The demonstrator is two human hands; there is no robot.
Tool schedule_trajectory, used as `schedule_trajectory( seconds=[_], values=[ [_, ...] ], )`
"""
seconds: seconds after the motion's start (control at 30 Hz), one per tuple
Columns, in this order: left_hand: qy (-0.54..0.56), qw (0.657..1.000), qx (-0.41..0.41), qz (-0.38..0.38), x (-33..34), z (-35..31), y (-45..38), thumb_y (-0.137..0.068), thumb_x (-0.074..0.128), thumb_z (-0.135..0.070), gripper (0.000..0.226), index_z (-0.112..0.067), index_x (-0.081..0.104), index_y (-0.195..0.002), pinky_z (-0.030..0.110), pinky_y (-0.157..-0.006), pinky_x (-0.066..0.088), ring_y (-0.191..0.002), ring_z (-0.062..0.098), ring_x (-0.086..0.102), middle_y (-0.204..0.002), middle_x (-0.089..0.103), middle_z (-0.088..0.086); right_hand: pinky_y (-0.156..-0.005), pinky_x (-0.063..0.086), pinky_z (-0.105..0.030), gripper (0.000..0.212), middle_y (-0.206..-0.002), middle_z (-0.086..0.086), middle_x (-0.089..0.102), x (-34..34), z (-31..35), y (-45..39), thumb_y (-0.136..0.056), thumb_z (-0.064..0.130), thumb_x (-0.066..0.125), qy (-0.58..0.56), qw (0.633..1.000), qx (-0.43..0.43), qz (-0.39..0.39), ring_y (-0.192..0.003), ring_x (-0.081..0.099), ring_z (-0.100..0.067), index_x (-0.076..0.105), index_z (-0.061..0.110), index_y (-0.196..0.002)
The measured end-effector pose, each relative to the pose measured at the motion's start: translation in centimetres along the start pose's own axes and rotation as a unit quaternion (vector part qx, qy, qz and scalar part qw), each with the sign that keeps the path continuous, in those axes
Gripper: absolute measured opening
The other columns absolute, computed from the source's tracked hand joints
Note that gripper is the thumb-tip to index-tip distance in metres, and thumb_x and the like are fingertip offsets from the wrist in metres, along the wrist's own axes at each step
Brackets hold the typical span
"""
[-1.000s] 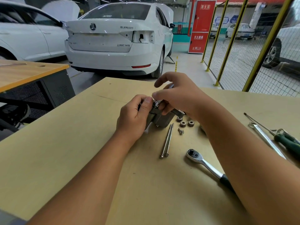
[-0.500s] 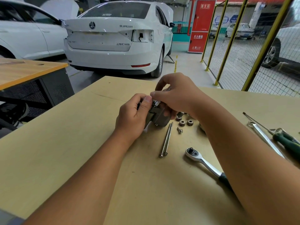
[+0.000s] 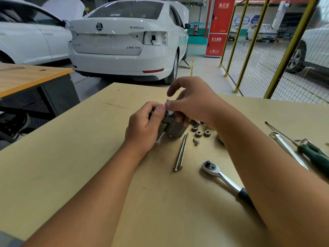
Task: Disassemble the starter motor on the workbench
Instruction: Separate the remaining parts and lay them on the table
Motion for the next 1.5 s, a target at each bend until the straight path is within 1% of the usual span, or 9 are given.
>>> schedule_trajectory(
  seconds=[0.13, 0.3, 0.47, 0.67, 0.83, 0.97, 1.13, 1.27, 1.5],
  values=[
    [0.006, 1.000, -0.002, -0.004, 0.0, 0.0, 0.0, -0.101, 0.047, -0.049, 0.027, -0.030, 0.067, -0.100, 0.030, -0.071, 0.050, -0.079, 0.002, 0.060, -0.083, 0.067, -0.011, -0.056, 0.061, -0.036, 0.041, -0.083, -0.021, 0.073, -0.2, 0.2, 0.2, -0.077, -0.008, 0.078, -0.099, 0.995, 0.007, -0.003, -0.063, 0.072, -0.033, 0.063, 0.011, -0.109],
    [0.002, 1.000, -0.012, -0.008, 0.0, 0.2, -0.1, -0.097, 0.045, -0.057, 0.037, -0.028, 0.068, -0.100, 0.035, -0.074, 0.052, -0.082, 0.008, 0.062, -0.085, 0.069, -0.011, -0.054, 0.057, -0.035, 0.022, -0.086, -0.022, 0.069, 0.4, -0.1, -0.1, -0.096, 0.012, 0.066, -0.145, 0.988, 0.028, -0.053, -0.057, 0.069, -0.026, 0.057, 0.009, -0.116],
    [0.005, 1.000, -0.009, -0.012, -0.1, 0.0, 0.0, -0.097, 0.045, -0.057, 0.037, -0.028, 0.068, -0.100, 0.040, -0.074, 0.053, -0.084, 0.015, 0.063, -0.086, 0.070, -0.007, -0.047, 0.051, -0.027, 0.028, -0.082, -0.018, 0.072, 0.2, -0.9, 0.1, -0.087, 0.007, 0.078, -0.179, 0.976, 0.047, -0.116, -0.052, 0.067, -0.017, 0.057, 0.011, -0.106],
    [0.010, 1.000, -0.020, -0.019, -0.1, 0.2, -0.1, -0.099, 0.048, -0.052, 0.033, -0.026, 0.069, -0.099, 0.034, -0.072, 0.050, -0.075, 0.003, 0.057, -0.078, 0.067, -0.014, -0.045, 0.048, -0.027, 0.017, -0.085, -0.023, 0.074, 0.2, -1.1, 0.1, -0.089, -0.006, 0.067, -0.303, 0.947, 0.088, -0.057, -0.051, 0.062, -0.020, 0.058, 0.005, -0.099],
    [0.016, 0.999, -0.026, -0.022, -0.1, 0.2, -0.2, -0.098, 0.048, -0.053, 0.030, -0.031, 0.069, -0.097, 0.036, -0.073, 0.050, -0.080, 0.014, 0.062, -0.086, 0.070, -0.007, -0.054, 0.054, -0.030, 0.017, -0.078, -0.014, 0.067, 0.3, -1.0, 0.1, -0.094, 0.013, 0.072, -0.261, 0.955, 0.046, -0.131, -0.055, 0.067, -0.021, 0.068, 0.005, -0.109],
    [0.021, 0.999, -0.022, -0.022, -0.2, 0.2, -0.2, -0.098, 0.049, -0.052, 0.030, -0.030, 0.069, -0.098, 0.030, -0.069, 0.049, -0.075, 0.002, 0.060, -0.081, 0.070, -0.010, -0.055, 0.055, -0.029, 0.031, -0.079, -0.012, 0.071, 0.4, -1.3, 0.5, -0.084, 0.004, 0.079, -0.315, 0.931, 0.049, -0.179, -0.060, 0.070, -0.021, 0.064, 0.012, -0.109],
    [0.029, 0.999, -0.027, -0.025, -0.1, 0.3, -0.4, -0.098, 0.050, -0.050, 0.033, -0.025, 0.071, -0.099, 0.030, -0.068, 0.048, -0.071, 0.000, 0.055, -0.075, 0.066, -0.012, -0.044, 0.046, -0.026, 0.020, -0.091, -0.014, 0.077, 0.7, -1.2, 0.4, -0.093, 0.001, 0.066, -0.356, 0.923, 0.058, -0.135, -0.055, 0.064, -0.021, 0.060, 0.010, -0.109],
    [0.032, 0.999, -0.030, -0.022, -0.1, 0.3, -0.4, -0.099, 0.050, -0.049, 0.035, -0.022, 0.072, -0.100, 0.029, -0.068, 0.049, -0.071, 0.001, 0.056, -0.076, 0.067, -0.011, -0.048, 0.049, -0.029, 0.019, -0.086, -0.015, 0.074, 0.6, -1.4, 0.4, -0.090, 0.015, 0.075, -0.340, 0.928, 0.034, -0.145, -0.055, 0.063, -0.020, 0.060, 0.009, -0.101],
    [0.018, 0.999, -0.022, -0.019, -0.2, 0.5, -0.6, -0.106, 0.053, -0.042, 0.028, -0.023, 0.072, -0.100, 0.029, -0.067, 0.048, -0.070, 0.002, 0.055, -0.076, 0.067, -0.009, -0.047, 0.050, -0.027, 0.014, -0.094, -0.014, 0.075, 0.5, -1.9, 0.1, -0.094, 0.003, 0.066, -0.371, 0.916, 0.035, -0.146, -0.053, 0.061, -0.017, 0.063, 0.008, -0.107]
  ],
)
Point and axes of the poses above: each hand's wrist, its own y-axis away from the middle knuckle, its own x-axis out of the palm, z = x × y, the point moved 5 cm from there along -y, towards the middle knuckle
